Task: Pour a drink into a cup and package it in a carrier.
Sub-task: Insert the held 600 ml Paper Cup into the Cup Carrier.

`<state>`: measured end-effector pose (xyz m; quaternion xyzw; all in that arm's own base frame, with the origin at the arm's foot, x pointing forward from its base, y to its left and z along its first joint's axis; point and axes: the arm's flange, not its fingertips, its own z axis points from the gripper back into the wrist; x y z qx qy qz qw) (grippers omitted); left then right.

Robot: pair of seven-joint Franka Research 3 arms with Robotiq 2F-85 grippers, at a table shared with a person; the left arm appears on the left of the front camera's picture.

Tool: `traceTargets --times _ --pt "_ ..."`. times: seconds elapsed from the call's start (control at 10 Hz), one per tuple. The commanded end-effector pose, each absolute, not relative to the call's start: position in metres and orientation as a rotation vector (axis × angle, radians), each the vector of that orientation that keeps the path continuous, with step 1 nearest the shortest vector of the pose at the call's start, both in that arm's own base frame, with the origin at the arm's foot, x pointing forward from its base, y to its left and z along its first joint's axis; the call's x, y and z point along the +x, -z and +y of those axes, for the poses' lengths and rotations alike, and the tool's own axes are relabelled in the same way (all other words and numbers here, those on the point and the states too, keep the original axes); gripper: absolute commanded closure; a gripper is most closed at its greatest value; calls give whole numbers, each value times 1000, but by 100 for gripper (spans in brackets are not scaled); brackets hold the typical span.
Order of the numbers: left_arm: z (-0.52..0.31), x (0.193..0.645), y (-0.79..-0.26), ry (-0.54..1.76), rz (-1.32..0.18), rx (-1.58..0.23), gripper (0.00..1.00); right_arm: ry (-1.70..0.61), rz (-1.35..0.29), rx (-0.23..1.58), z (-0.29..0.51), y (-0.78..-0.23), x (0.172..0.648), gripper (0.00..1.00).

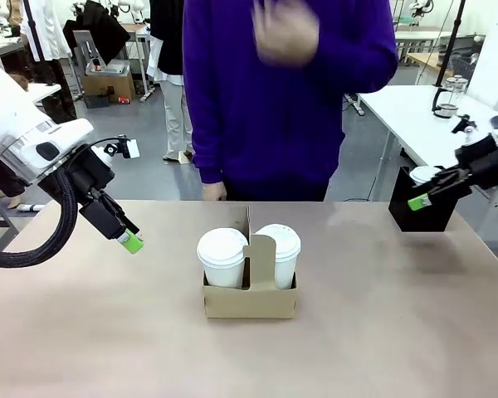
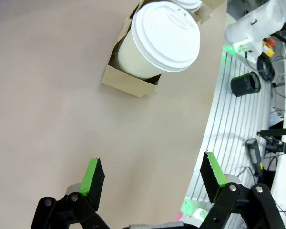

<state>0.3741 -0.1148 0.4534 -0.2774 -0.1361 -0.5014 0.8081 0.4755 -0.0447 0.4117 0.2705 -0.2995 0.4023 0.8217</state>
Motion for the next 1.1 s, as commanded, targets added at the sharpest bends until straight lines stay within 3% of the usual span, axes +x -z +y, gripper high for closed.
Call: traceTargets --times 0.0,1.0 --pt "-114 374 -454 1075 -295 -603 0 -652 -480 484 -44 -418 449 0" --pt "-114 374 -454 1075 -295 -603 0 -636 -516 457 -64 -412 444 0"
